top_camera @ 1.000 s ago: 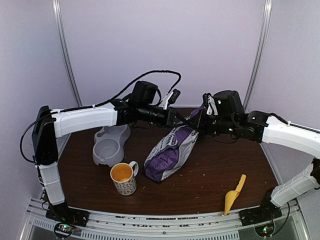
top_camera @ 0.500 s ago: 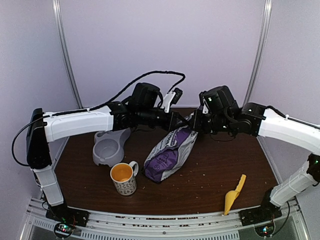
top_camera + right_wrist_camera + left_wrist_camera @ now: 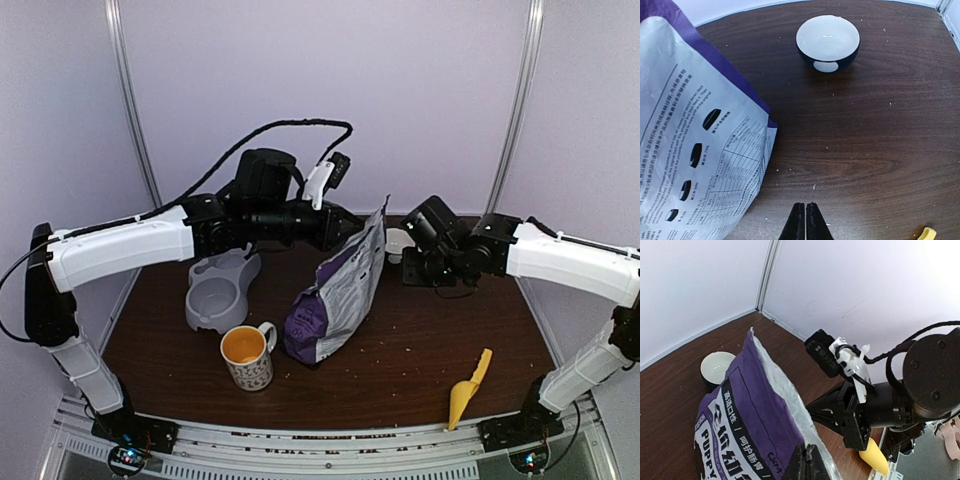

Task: Serve the pet food

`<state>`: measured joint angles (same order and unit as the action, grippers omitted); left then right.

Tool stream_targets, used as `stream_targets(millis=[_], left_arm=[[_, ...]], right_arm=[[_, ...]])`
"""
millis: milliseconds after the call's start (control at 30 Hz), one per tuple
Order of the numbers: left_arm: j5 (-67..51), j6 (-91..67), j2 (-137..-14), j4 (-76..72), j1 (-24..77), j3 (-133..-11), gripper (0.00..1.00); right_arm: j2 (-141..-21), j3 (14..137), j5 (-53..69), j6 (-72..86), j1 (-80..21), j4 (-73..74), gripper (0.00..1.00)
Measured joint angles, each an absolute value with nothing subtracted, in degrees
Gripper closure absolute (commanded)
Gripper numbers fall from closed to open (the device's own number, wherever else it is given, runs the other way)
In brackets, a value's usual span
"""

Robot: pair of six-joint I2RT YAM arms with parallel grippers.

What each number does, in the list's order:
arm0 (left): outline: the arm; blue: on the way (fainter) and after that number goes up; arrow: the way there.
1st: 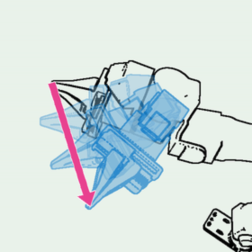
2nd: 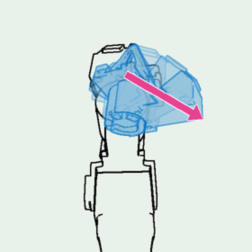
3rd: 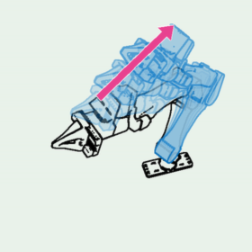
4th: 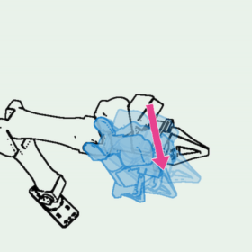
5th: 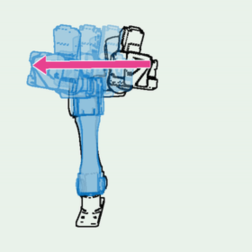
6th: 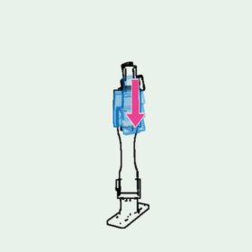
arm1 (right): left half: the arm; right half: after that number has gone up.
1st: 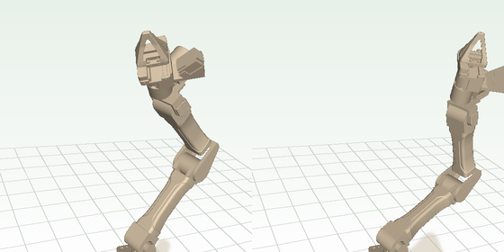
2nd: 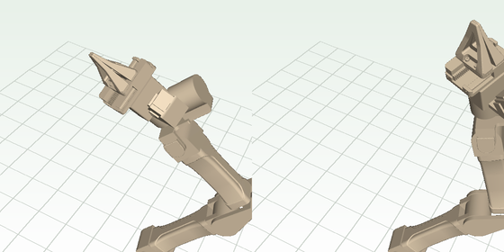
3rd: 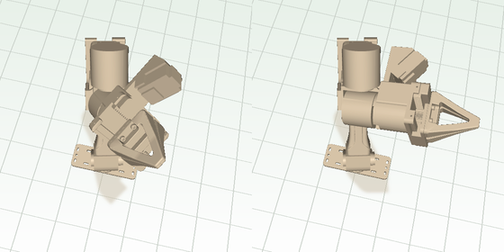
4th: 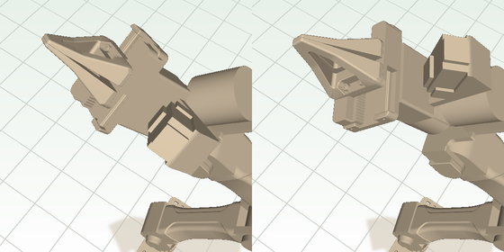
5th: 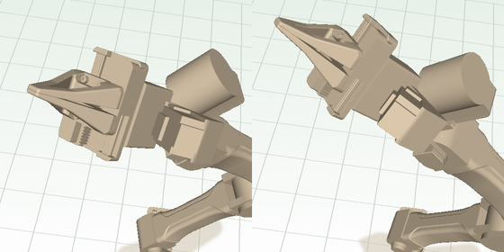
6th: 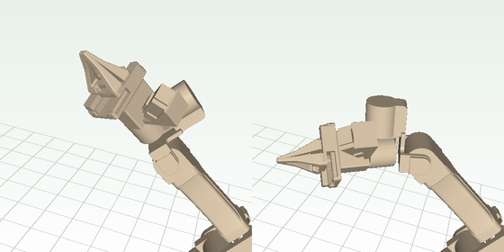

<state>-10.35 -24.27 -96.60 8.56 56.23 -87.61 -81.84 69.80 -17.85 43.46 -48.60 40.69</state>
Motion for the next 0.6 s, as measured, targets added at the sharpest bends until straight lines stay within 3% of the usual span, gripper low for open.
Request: stream_targets(millis=[133,200,333,400,467,533,600], left_arm=[[-11.3,-24.3,-96.1,9.1,56.3,-87.3,1.0],[-12.2,-24.4,-96.1,9.2,56.4,-87.3,1.0],[-14.3,-25.2,-96.1,9.3,56.4,-87.3,1.0],[-15.4,-25.6,-96.1,9.4,56.4,-87.3,1.0],[-16.3,-26.0,-96.1,9.5,56.4,-87.3,1.0],[-17.2,-26.5,-96.1,9.5,56.4,-87.3,1.0],[-17.8,-26.8,-96.1,9.4,56.4,-87.1,1.0]], right_arm=[[-80.1,68.4,-17.5,43.5,-48.5,40.9,0.98],[-76.3,65.9,-15.2,43.5,-48.2,38.0,0.85],[-66.0,59.6,-9.1,44.9,-46.5,31.0,0.44],[-60.9,56.6,-6.5,46.4,-45.9,26.8,0.38],[-57.7,54.4,-4.4,48.6,-45.7,23.2,0.37],[-55.7,52.8,-2.4,51.1,-45.6,19.8,0.47],[-55.2,52.1,0.1,53.7,-45.6,16.5,0.51]])
